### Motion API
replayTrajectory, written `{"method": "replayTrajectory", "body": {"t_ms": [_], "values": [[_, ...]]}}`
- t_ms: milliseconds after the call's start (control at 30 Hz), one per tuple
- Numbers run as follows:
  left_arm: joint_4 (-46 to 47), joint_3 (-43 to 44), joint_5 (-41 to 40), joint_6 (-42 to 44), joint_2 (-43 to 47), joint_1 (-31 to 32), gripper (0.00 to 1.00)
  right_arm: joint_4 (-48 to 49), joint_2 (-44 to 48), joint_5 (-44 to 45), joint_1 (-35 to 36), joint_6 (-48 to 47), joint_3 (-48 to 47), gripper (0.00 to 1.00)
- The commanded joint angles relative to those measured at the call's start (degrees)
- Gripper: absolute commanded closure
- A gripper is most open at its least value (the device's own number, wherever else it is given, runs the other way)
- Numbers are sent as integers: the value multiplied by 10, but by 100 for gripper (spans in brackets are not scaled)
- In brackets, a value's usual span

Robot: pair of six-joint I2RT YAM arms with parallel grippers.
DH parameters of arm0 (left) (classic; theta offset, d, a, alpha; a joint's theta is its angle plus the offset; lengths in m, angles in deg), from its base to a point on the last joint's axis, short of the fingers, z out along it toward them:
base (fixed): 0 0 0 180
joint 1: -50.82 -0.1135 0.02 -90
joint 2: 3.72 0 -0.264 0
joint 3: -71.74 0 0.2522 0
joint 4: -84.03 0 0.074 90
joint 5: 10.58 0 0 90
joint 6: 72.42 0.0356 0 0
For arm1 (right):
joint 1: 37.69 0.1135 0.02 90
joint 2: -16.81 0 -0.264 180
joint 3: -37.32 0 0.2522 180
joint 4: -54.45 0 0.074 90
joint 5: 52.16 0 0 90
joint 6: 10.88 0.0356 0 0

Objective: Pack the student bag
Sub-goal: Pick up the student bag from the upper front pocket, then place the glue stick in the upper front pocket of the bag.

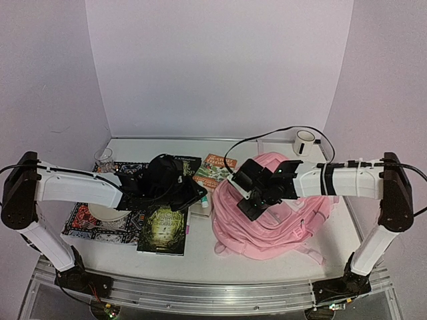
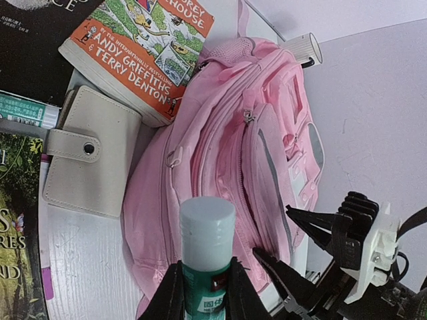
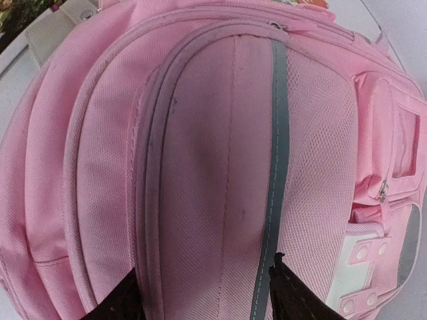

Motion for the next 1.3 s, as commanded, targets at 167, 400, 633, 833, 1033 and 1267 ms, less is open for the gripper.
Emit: {"method": "replayTrajectory", "body": {"t_ms": [167,400,633,833,1033,1267], "values": [[1,4,-9,15,16,-2,100,-58,39,55,-1,-12,-37,49],[0,3,-8,15,18,-2,100,-77,33,94,-2,-14,-46,64],[3,26,27,11,-3,-1,100,-81,36,82,-1,-7,-65,96],[19,87,67,11,-49,16,100,-76,61,64,-2,20,-99,100],[42,154,109,-2,-115,23,100,-49,94,78,-2,44,-97,100],[53,229,128,-27,-187,25,100,-27,118,67,-2,54,-89,100]]}}
